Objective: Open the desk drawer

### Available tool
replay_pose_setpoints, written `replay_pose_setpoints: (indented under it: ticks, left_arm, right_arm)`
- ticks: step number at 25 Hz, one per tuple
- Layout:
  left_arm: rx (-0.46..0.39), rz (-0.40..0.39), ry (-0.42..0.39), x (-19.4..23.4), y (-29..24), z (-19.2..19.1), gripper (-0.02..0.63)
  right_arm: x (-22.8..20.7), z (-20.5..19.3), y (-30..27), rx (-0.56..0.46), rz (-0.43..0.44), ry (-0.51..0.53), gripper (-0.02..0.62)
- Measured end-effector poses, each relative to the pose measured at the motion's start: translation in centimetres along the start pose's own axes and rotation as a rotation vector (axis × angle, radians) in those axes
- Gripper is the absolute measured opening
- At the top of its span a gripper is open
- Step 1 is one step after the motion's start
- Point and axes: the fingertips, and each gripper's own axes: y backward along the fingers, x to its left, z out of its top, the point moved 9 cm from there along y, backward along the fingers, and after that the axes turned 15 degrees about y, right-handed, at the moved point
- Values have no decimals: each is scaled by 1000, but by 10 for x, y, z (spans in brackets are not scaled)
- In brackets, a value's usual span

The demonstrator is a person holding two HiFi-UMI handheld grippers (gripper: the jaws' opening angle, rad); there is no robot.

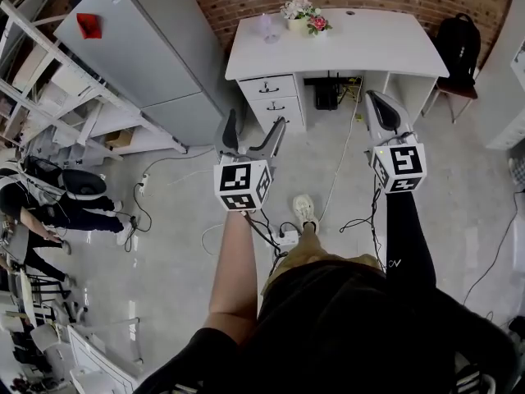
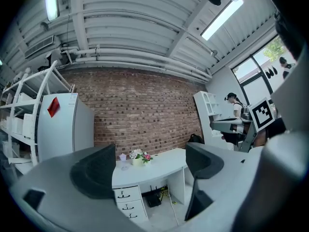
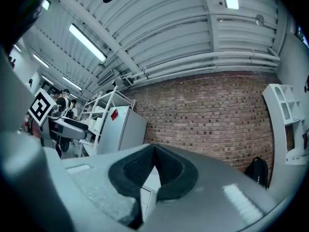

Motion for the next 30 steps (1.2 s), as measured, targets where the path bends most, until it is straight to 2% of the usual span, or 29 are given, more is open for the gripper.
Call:
replay_pose_setpoints:
  ticks: [5,10,23,30]
  left_arm:
    - [-10,1,-10,30,-41,3,454]
    - [22,-16,-26,63,-86,5,454]
    - [47,-85,-36,130,-236,25,454]
    - [42,-129,-20,162,-299,29,454]
  right_arm:
    - [0,-12,-50,0,5,-1,0]
    - [3,-25,-101,18,3,-6,0]
    - [-31,-55,-233,48,-46,-4,0]
    - [-42,-67,-291,71,-64,18,0]
